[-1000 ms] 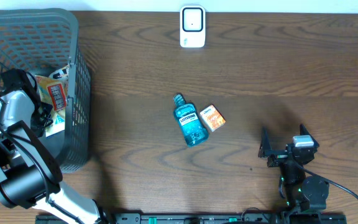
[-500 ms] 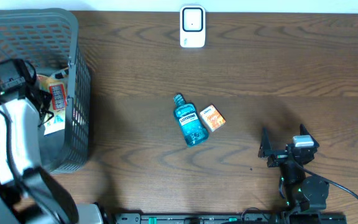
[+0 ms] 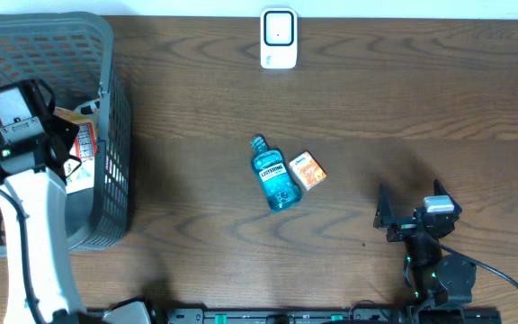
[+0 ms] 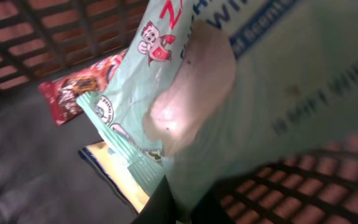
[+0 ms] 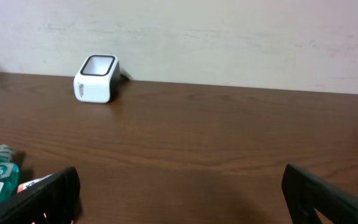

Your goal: Scan the item barcode

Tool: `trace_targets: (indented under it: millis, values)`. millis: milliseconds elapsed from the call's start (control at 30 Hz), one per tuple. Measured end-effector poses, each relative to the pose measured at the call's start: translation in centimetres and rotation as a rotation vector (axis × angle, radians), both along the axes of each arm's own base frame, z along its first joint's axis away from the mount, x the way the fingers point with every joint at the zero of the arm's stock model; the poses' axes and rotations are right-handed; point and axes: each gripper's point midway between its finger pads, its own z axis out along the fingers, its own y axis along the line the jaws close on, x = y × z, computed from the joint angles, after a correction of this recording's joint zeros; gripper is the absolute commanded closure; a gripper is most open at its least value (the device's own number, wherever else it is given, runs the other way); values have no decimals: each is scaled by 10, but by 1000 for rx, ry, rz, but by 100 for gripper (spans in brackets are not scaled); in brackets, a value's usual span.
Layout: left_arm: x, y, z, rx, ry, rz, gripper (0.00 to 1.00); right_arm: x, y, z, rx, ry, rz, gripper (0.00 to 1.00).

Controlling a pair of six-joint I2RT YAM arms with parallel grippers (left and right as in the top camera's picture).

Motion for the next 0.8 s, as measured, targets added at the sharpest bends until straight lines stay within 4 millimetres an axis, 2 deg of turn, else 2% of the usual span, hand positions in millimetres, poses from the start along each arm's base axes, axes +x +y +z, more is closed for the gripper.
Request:
trace_targets:
  millis: [200, 333, 500, 633, 800]
  values:
    - [5, -26, 50, 72, -150, -105, 93, 0, 0, 0, 0, 0, 0, 1]
    - [0, -44, 85, 111, -254, -160, 93, 0, 0, 0, 0, 0, 0, 1]
    - [-8, -62, 118, 144, -363, -210, 93, 0, 0, 0, 0, 0, 0, 1]
    - [-11, -75, 133, 151, -418, -247, 93, 0, 0, 0, 0, 0, 0, 1]
    - [-4, -111, 136, 136, -438, -362, 93, 0, 0, 0, 0, 0, 0, 1]
